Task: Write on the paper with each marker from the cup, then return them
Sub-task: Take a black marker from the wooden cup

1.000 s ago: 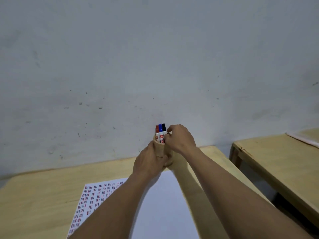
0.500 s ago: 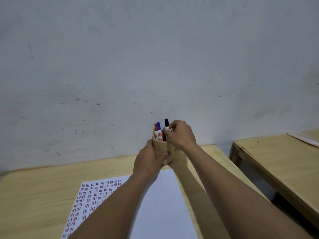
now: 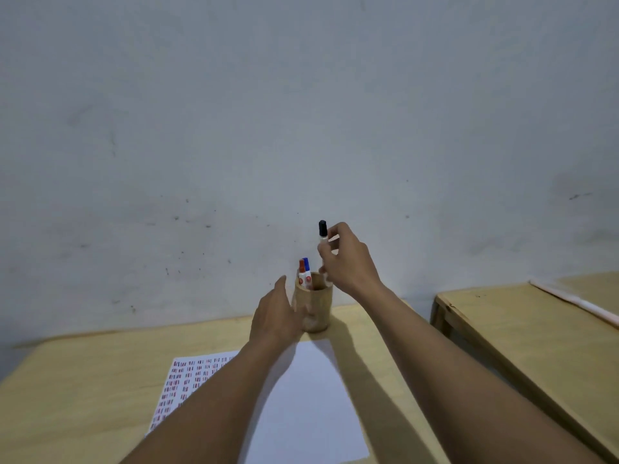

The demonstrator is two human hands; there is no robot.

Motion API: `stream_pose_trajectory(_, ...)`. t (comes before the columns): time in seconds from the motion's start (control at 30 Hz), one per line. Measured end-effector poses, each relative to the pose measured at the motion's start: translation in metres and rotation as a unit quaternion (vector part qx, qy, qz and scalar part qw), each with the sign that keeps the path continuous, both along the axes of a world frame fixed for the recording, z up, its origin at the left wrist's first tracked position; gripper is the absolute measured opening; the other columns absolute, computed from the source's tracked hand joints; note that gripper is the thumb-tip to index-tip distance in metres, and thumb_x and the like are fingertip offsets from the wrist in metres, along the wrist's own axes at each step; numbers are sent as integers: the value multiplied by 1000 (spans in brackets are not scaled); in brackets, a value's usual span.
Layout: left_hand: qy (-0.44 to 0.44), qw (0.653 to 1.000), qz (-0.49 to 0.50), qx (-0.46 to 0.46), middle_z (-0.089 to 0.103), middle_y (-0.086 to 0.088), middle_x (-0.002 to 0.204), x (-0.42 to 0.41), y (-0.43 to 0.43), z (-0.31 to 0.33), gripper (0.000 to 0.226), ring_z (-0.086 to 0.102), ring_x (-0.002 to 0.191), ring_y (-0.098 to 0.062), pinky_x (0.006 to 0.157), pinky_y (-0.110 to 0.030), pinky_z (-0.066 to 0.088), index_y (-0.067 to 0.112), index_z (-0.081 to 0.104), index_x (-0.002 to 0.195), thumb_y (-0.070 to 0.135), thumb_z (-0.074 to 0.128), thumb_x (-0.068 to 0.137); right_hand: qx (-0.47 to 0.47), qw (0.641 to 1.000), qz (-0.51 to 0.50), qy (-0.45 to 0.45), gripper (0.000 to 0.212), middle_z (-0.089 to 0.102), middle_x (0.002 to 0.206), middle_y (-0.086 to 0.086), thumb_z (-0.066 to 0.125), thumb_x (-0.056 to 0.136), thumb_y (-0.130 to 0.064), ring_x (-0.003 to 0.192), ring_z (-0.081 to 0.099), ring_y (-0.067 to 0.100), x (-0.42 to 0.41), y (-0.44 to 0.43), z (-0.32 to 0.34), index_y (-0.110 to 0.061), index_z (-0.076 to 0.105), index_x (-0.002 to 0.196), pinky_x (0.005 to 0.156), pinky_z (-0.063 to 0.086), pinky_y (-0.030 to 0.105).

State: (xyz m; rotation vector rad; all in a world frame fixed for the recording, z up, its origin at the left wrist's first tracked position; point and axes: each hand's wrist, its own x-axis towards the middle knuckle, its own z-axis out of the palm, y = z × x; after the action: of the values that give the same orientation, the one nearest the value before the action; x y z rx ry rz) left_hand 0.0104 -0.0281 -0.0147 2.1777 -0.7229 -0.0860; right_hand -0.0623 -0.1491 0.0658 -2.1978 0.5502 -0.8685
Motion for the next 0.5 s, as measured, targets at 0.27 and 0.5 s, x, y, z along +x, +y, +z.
stream_pose_trajectory(0.27,-24,989,-1,-145,63,-3,129,-19,50,45,51,62,112,-17,93,-29,47,24,46,146,23,58,96,-75,996,13,52,7,70,87,-4,56,99,-25,70,66,11,-23,43,1,-23,60,105,57,47,24)
stream_pose_trajectory(0.5,14,975,-18,-220,77,9,89,-32,86,64,18,75,77,-8,86,-42,59,26,74,108,26,66,92,-130,986,18,99,16,72,103,-1,60,95,-19,96,66,22,-37,78,-7,-23,70,107,76,53,36)
